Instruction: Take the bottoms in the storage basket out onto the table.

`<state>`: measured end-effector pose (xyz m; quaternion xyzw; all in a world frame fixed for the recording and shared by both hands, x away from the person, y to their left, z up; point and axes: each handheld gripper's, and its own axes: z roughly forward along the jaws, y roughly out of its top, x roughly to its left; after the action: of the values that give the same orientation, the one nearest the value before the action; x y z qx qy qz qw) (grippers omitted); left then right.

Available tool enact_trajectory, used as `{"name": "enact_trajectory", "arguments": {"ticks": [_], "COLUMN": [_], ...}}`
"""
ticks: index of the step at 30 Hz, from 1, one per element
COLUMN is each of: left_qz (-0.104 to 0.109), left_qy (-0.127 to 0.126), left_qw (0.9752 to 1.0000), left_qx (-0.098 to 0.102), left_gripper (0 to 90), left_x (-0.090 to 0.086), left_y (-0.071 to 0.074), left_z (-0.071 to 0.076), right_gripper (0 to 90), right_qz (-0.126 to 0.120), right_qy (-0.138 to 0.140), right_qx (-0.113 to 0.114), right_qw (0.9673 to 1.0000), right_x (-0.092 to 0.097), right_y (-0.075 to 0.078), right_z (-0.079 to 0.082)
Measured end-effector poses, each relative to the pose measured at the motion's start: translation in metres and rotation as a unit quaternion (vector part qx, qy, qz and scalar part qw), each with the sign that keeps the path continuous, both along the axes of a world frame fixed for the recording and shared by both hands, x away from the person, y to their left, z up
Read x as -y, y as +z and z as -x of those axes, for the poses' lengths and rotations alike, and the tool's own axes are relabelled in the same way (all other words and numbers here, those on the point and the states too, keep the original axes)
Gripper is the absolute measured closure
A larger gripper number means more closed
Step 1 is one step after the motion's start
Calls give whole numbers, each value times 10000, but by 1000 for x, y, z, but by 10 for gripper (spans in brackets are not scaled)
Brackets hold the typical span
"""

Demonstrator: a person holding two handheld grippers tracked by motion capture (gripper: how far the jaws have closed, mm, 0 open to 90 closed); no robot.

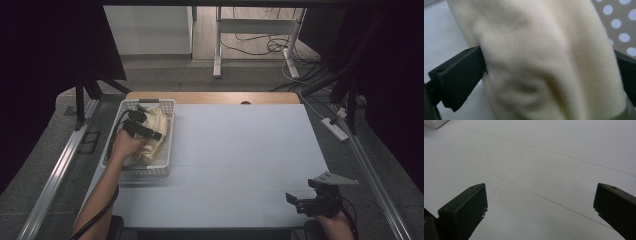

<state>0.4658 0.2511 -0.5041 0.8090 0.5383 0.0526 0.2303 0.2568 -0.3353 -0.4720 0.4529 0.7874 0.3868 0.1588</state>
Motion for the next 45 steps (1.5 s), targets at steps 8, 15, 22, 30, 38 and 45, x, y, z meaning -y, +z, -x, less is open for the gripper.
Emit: {"name": "enact_trajectory", "arguments": {"ticks": [8, 15, 22, 30, 38, 45], "left_qz": [-30, -159, -346, -683, -686, -375], "left_qy": [-20, -96, -192, -333, -258, -133], "left_qw": [9998, 9994, 9988, 9968, 9969, 9988], "left_qx": [-174, -297, -304, -256, -277, -268], "left_gripper": [0, 0, 68, 245, 349, 429], "left_x": [2, 8, 14, 20, 22, 15], "left_y": [-8, -14, -14, -9, -5, -3], "left_z": [-5, -7, -5, -3, -2, -1], "right_gripper": [0, 0, 0, 0, 3, 4], "right_qz": [10, 5, 8, 14, 17, 28], "right_qy": [10, 13, 16, 29, 40, 46], "right_qx": [1, -3, -3, -6, -3, -14], "right_qw": [10000, 10000, 10000, 10000, 10000, 10000], "right_x": [0, 0, 0, 0, 0, -1], "right_y": [0, 0, 0, 0, 0, 0], "right_z": [0, 0, 0, 0, 0, 0]}}
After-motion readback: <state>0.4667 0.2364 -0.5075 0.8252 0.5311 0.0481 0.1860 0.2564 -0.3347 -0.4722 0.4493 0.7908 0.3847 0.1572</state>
